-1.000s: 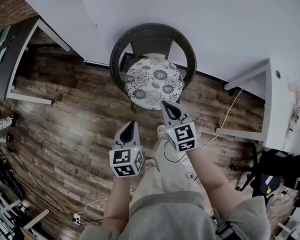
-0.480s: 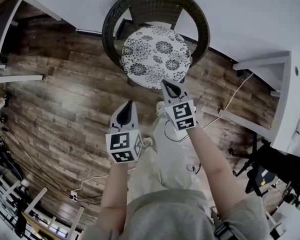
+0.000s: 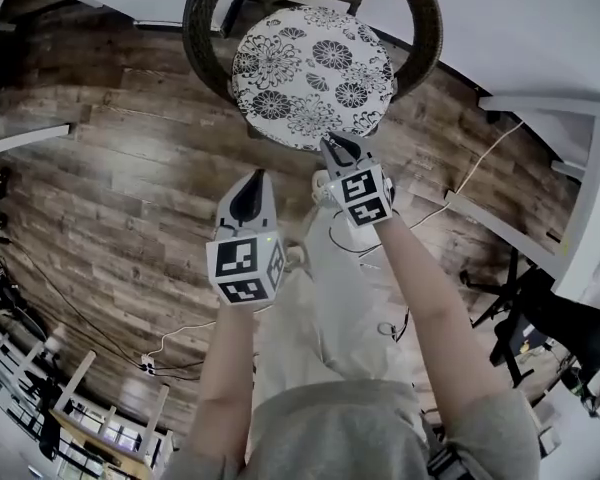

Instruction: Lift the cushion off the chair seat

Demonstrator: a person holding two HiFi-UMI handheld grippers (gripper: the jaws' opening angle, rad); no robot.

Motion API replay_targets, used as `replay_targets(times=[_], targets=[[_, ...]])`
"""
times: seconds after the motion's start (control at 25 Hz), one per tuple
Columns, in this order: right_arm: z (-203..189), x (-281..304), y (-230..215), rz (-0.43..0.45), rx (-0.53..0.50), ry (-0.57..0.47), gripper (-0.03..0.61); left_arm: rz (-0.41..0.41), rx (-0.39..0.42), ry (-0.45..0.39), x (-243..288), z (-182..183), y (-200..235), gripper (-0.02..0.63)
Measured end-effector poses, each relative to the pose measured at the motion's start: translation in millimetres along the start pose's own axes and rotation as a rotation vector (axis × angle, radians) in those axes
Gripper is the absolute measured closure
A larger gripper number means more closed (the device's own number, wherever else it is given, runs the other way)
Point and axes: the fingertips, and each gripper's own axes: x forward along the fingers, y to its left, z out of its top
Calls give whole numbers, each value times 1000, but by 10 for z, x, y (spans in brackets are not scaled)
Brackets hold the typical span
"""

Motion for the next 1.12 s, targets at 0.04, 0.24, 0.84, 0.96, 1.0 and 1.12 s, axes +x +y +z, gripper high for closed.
replay_targets(times=[0.04,0.24,0.84,0.96,1.0,1.12], targets=[[-79,63,0,6,-11,19,527,2,-4,2,41,-23,17,601],[-461,340,-8,33,-64,120,488,16,-18,23,185,-170,105,601],[-1002,824,223,150,-194,249,428,7,-9,46,461,-374,197,601],[-1107,875,235,153,-218,278,423,3,9,51,453,-405,208,601],[-1136,891,232,152,-227,285,423,5,12,54,448,-422,221,602],[-1181,925,207,138,-226,294,435,15,3,62,431,-469,265,601]])
